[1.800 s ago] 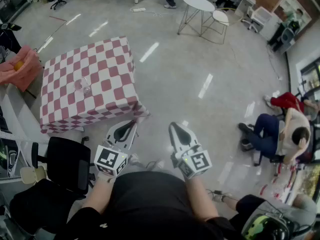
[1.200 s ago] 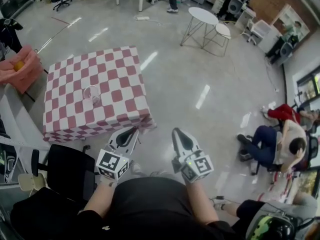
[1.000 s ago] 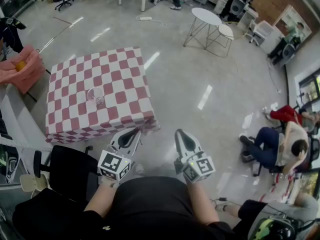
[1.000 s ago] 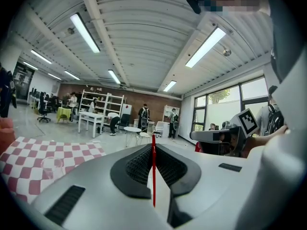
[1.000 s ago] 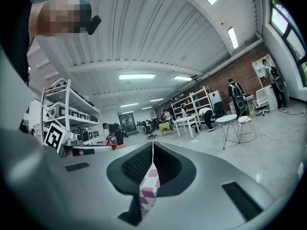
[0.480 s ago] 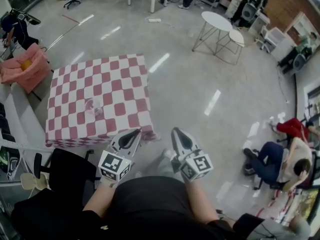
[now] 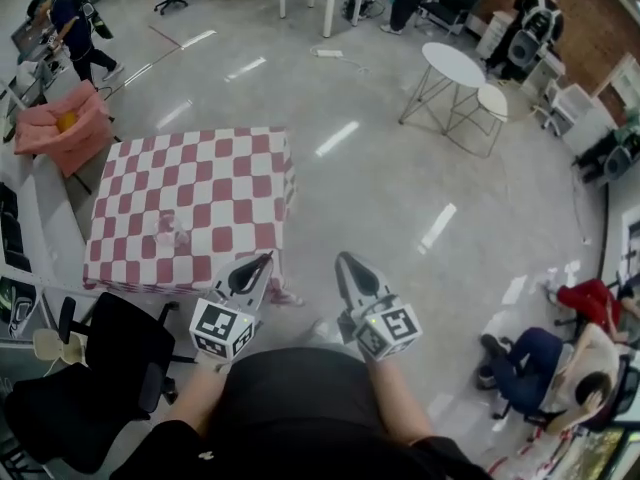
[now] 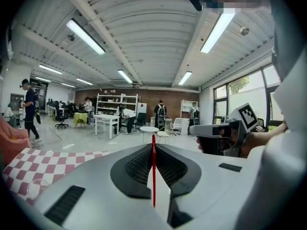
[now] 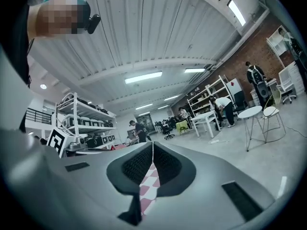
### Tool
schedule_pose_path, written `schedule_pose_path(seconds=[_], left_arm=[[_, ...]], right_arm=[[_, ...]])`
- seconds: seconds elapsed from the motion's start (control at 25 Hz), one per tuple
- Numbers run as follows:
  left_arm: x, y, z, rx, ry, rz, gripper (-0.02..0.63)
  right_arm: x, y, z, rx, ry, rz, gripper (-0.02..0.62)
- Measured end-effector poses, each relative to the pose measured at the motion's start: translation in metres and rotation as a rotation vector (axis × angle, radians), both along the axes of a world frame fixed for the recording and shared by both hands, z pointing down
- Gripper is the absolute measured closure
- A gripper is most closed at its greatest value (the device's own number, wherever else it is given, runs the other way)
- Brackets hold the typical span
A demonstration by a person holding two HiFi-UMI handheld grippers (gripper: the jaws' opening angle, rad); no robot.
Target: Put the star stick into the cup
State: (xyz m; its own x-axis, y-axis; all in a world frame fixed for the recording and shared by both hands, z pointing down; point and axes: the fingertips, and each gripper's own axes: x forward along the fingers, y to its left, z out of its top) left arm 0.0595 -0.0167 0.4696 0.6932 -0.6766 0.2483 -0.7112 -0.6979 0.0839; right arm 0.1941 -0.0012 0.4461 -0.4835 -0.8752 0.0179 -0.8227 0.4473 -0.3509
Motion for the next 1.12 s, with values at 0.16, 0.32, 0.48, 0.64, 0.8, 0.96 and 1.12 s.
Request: schedule_pose_path(seconds=[0.16, 0.32, 0.48, 0.64, 0.8, 0.96, 1.12], left_arm=[[0.013, -0.011, -0.001, 0.006, -0.01, -0.059, 0.552], [0.013, -0.021, -0.002, -0.009, 0.005, -0.114, 0.552], [0.002, -0.03, 0.0, -0.023, 0.017, -0.163, 0.552], [-0.014, -0.043, 0.0, -0.024, 0.023, -0.195, 0.553], [-0.038, -0.057, -0.002, -0.022, 0.034, -0.238, 0.553], [-0.064, -0.072, -0.004, -0.016, 0.052, -0.269, 0.554], [-0.096, -0.091, -0.011, 0.005, 0.067, -0.302, 0.553]], right_arm=[[0.013, -0.016, 0.002, -0.006, 0.016, -0.062, 0.574], [0.016, -0.03, 0.007, -0.026, 0.022, -0.106, 0.574], [-0.001, -0.043, 0.001, -0.014, 0.005, -0.17, 0.574], [-0.018, -0.06, 0.011, -0.038, 0.032, -0.204, 0.574], [-0.045, -0.076, 0.006, -0.027, 0.02, -0.252, 0.574], [-0.071, -0.094, 0.008, -0.037, 0.036, -0.282, 0.574], [-0.102, -0.112, 0.006, -0.027, 0.037, -0.315, 0.574]])
